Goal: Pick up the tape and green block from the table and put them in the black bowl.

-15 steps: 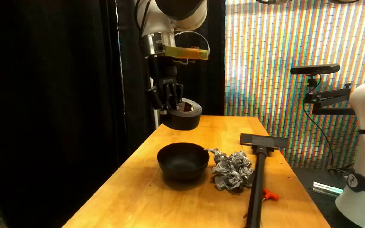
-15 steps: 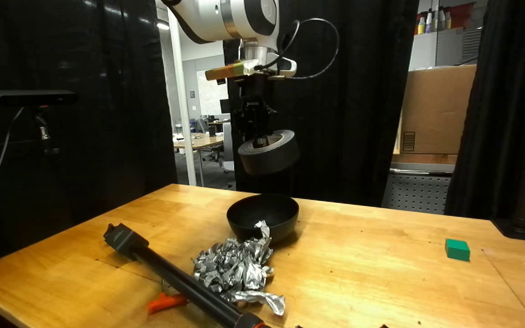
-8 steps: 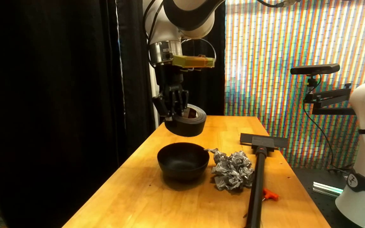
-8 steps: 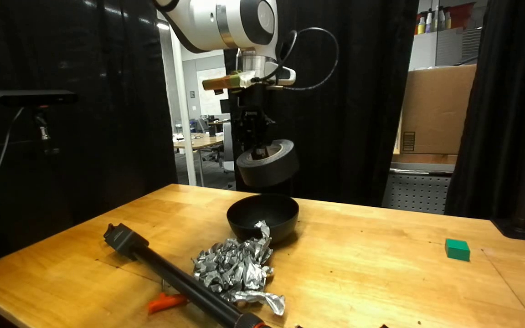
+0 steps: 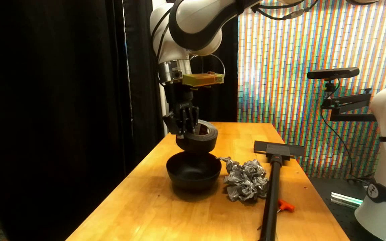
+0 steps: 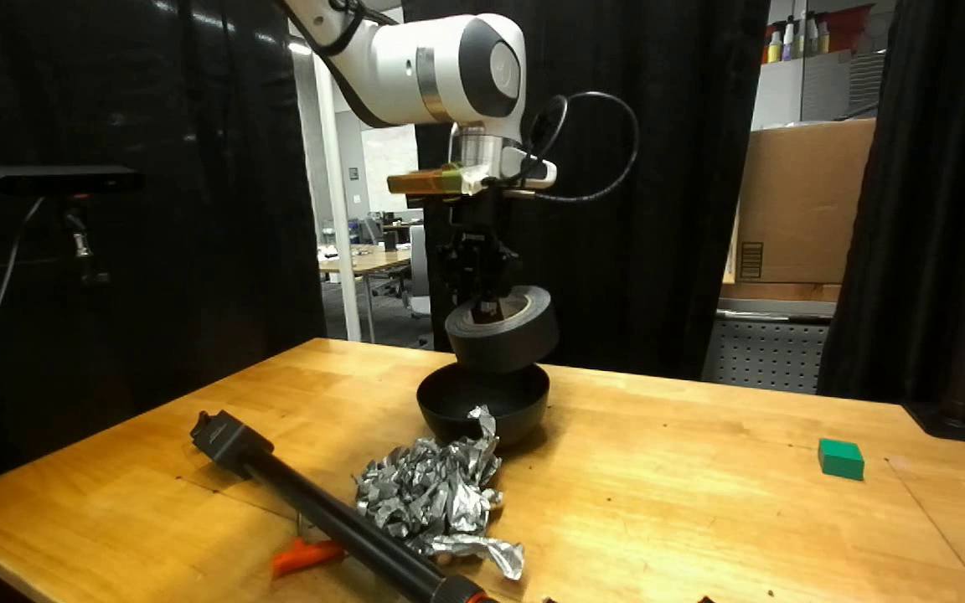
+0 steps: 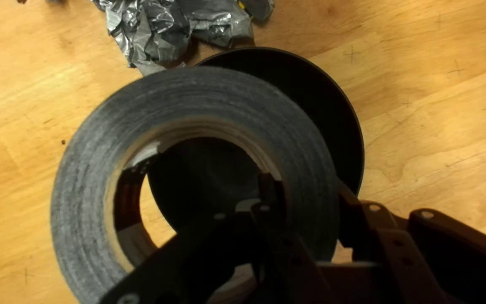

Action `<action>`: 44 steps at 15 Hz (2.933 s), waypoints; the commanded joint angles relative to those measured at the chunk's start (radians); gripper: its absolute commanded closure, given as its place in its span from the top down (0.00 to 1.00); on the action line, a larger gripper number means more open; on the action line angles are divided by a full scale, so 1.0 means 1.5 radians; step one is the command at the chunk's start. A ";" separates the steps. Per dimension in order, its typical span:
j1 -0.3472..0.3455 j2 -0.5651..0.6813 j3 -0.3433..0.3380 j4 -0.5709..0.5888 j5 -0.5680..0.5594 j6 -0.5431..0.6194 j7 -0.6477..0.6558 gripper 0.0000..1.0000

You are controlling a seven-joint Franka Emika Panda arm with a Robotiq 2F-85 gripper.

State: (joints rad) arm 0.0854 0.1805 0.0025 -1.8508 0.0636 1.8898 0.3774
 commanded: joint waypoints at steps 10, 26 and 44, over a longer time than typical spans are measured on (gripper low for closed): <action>-0.004 0.127 0.001 0.101 -0.016 -0.082 -0.046 0.08; 0.005 0.159 -0.002 0.159 -0.073 -0.152 -0.044 0.66; 0.011 0.146 0.000 0.158 -0.077 -0.150 -0.040 1.00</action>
State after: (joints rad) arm 0.0927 0.4183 0.0017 -1.6179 -0.0467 1.6625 0.3121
